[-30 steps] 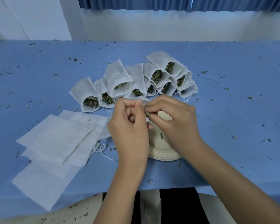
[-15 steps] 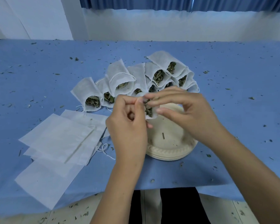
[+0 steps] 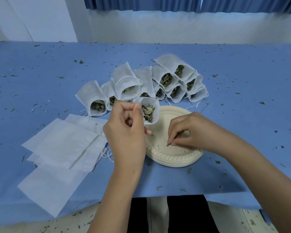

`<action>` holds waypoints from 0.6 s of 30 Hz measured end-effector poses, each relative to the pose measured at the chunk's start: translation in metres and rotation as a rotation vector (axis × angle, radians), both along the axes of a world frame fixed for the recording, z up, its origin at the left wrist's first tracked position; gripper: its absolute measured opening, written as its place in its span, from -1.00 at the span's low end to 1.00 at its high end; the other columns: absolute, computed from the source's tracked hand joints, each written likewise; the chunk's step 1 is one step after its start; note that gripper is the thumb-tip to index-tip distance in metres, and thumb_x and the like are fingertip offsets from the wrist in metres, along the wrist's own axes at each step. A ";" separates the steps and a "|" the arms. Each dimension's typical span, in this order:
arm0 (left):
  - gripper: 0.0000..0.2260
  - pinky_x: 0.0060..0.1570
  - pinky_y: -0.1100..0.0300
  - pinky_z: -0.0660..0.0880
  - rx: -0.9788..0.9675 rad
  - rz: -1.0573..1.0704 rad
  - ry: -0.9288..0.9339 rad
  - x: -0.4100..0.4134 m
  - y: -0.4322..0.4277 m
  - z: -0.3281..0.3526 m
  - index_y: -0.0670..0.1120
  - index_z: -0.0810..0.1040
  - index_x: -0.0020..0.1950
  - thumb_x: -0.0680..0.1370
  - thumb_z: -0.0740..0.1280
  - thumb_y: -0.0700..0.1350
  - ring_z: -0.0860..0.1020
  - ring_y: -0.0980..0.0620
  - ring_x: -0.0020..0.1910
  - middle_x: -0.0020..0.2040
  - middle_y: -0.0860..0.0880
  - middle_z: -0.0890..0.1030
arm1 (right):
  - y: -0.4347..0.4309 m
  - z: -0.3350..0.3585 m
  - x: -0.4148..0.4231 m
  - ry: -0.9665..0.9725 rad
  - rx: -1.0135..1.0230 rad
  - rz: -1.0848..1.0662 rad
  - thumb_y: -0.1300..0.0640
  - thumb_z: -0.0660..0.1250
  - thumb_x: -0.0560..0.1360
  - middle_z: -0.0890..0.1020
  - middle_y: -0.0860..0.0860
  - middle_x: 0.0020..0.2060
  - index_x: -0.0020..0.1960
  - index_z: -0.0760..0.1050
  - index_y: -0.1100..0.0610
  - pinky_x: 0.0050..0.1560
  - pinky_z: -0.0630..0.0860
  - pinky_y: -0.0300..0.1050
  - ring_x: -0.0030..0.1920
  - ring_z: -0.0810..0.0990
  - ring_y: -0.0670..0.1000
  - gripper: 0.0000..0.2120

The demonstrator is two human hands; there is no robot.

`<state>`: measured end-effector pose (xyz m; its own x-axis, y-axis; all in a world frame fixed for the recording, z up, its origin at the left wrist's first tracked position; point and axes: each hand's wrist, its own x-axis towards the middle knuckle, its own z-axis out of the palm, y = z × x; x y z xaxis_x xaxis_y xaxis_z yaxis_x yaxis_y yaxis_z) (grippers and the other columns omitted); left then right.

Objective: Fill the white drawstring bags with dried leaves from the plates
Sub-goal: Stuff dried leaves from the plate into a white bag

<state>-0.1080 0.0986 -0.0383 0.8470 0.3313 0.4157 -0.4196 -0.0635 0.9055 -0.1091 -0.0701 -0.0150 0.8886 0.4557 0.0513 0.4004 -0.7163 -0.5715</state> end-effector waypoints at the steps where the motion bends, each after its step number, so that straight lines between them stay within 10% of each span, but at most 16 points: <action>1: -0.77 -0.49 0.23 0.44 -0.003 -0.003 -0.002 0.000 0.000 0.000 0.00 0.42 -0.24 0.60 0.32 -0.17 0.52 0.09 -0.58 -0.53 0.09 0.45 | 0.001 0.000 0.000 -0.007 -0.007 0.000 0.37 0.49 0.38 0.68 0.01 -0.21 -0.20 0.70 0.20 -0.06 0.54 -0.13 -0.18 0.60 -0.07 -0.90; 8: -0.78 -0.48 0.23 0.46 0.000 -0.010 -0.007 0.000 0.000 -0.003 0.01 0.44 -0.23 0.60 0.32 -0.16 0.51 0.11 -0.58 -0.52 0.10 0.44 | 0.000 0.000 -0.004 0.034 0.041 -0.114 0.38 0.49 0.36 0.70 0.01 -0.26 -0.24 0.68 0.17 -0.03 0.58 -0.04 -0.25 0.65 -0.05 -0.87; 14: -0.79 -0.49 0.23 0.48 0.011 -0.046 0.020 -0.002 -0.001 -0.006 0.04 0.47 -0.24 0.59 0.33 -0.14 0.49 0.07 -0.58 -0.51 0.07 0.44 | 0.007 0.023 -0.003 -0.182 0.758 -0.204 0.45 0.49 0.32 0.68 0.03 -0.31 -0.25 0.63 0.20 -0.10 0.59 -0.21 -0.25 0.65 -0.03 -0.82; 18: -0.83 -0.49 -0.01 0.51 0.021 -0.087 -0.001 -0.006 -0.005 -0.004 0.00 0.48 -0.21 0.59 0.32 -0.14 0.49 0.11 -0.58 -0.49 0.06 0.49 | 0.040 0.012 0.007 -0.508 0.517 -0.156 0.46 0.45 0.36 0.64 0.12 -0.31 -0.23 0.64 0.28 -0.18 0.56 -0.18 -0.28 0.62 0.04 -0.88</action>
<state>-0.1135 0.0937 -0.0424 0.8717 0.2475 0.4229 -0.4254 -0.0461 0.9038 -0.1026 -0.0297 -0.0025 0.7509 0.1323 0.6470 0.6205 -0.4766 -0.6228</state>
